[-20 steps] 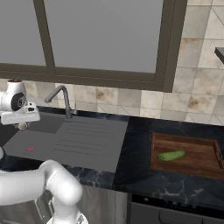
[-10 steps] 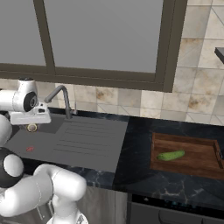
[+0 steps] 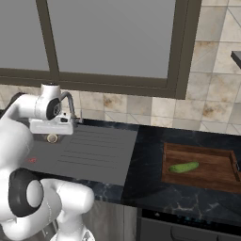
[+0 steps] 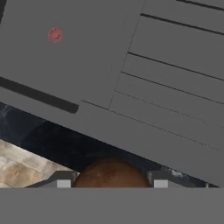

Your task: Pick up all produce items and place them in the sink. Turn on the sink faucet to wash them. Then turn the sink off and put them in the tray.

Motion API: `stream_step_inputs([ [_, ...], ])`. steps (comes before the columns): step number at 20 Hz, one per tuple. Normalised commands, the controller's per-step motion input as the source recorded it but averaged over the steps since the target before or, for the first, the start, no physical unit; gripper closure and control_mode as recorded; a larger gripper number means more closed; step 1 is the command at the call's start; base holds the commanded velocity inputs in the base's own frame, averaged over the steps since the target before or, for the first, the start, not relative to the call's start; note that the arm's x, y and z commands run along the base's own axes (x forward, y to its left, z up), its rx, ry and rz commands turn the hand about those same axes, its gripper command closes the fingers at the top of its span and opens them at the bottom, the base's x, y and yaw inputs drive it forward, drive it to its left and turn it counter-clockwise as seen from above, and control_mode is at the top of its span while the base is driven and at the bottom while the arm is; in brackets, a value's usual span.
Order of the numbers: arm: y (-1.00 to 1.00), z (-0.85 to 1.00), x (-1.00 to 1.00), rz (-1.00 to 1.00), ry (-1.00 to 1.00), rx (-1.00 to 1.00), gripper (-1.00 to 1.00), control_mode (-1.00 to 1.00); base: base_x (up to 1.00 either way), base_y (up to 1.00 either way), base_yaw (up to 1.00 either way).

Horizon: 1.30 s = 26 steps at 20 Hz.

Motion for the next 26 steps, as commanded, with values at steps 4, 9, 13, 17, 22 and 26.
stream_step_inputs([
  [4,-0.81,0.08,0.01,-0.11,0.05,0.00,1.00,-1.00,0.00,0.00,0.00],
  [9,-0.79,0.00,0.02,-0.11,0.00,0.00,1.00,-1.00,0.00,0.00,0.00],
  [13,-0.80,0.03,0.01,-0.11,0.00,0.00,1.00,-1.00,0.00,0.00,0.00],
  [17,-0.80,0.07,0.00,-0.10,0.00,0.00,1.00,-1.00,0.00,0.00,0.00],
  [22,-0.80,0.02,0.00,-0.11,0.00,0.00,1.00,-1.00,0.00,0.00,0.00],
  [26,-0.76,0.00,0.04,-0.13,0.00,0.00,1.00,-1.00,0.00,0.00,0.00],
])
